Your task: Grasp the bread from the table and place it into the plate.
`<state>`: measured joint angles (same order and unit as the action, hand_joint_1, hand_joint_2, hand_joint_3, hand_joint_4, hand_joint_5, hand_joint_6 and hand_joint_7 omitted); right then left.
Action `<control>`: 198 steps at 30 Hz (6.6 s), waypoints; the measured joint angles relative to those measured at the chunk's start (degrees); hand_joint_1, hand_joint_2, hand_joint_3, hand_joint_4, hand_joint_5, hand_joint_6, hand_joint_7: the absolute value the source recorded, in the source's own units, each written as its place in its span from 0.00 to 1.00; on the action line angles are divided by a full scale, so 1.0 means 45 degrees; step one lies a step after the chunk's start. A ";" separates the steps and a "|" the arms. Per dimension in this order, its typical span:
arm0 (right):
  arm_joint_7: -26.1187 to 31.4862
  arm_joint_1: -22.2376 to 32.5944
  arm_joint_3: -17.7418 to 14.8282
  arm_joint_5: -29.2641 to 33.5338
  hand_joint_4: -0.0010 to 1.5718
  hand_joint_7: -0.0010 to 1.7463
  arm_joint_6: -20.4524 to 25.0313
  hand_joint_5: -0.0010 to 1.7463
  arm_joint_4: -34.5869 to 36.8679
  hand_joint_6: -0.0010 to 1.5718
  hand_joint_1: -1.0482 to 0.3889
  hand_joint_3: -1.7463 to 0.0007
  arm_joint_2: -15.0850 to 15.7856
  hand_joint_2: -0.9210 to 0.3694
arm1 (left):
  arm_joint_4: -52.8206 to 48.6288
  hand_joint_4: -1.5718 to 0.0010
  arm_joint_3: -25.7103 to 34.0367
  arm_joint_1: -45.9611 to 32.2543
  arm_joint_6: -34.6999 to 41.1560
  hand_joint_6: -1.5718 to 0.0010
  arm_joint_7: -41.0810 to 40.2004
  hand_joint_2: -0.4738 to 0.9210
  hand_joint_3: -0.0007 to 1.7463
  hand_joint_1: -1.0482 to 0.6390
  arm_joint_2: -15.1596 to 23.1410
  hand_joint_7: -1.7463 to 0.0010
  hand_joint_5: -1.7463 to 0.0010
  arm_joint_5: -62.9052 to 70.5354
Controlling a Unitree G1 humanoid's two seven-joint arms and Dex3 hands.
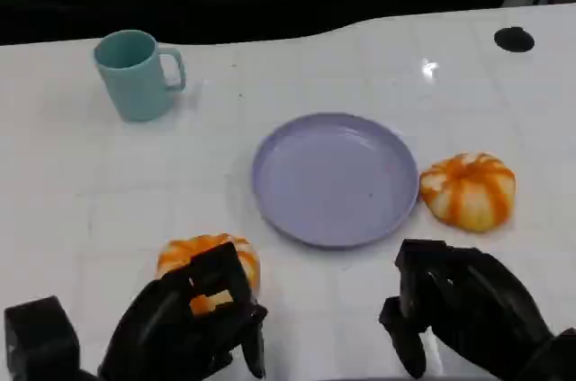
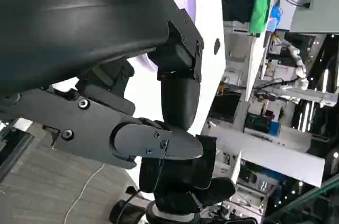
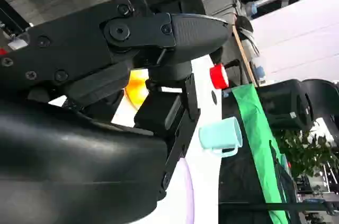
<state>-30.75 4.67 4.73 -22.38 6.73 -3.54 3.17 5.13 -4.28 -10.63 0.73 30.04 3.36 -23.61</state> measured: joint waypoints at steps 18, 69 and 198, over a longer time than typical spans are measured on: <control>0.0084 -0.0001 0.0004 0.0037 0.78 0.86 -0.0036 0.94 0.0003 0.66 0.08 0.79 -0.0014 0.01 | -0.0028 0.46 0.0079 0.0002 -0.0021 0.62 0.0089 1.00 0.15 0.28 -0.0006 0.00 0.00 -0.0003; 0.0153 0.0139 0.0034 0.0039 0.77 0.86 0.0137 0.94 -0.0307 0.67 0.08 0.78 -0.0048 0.00 | 0.2969 0.84 -0.1381 0.1591 -0.0981 0.82 -0.2141 1.00 0.02 0.18 0.4346 0.99 0.82 1.5946; 0.0211 0.0717 0.0085 -0.0018 0.77 0.87 0.0313 0.94 -0.1032 0.66 0.09 0.79 -0.0087 0.00 | -0.6232 0.84 -0.3517 0.8692 -0.4631 0.65 -0.4910 1.00 0.20 0.28 0.2648 0.94 0.51 1.0369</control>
<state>-29.80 7.89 5.11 -22.46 8.14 -8.19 2.78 -22.92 -20.11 28.49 -20.11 7.95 15.28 23.05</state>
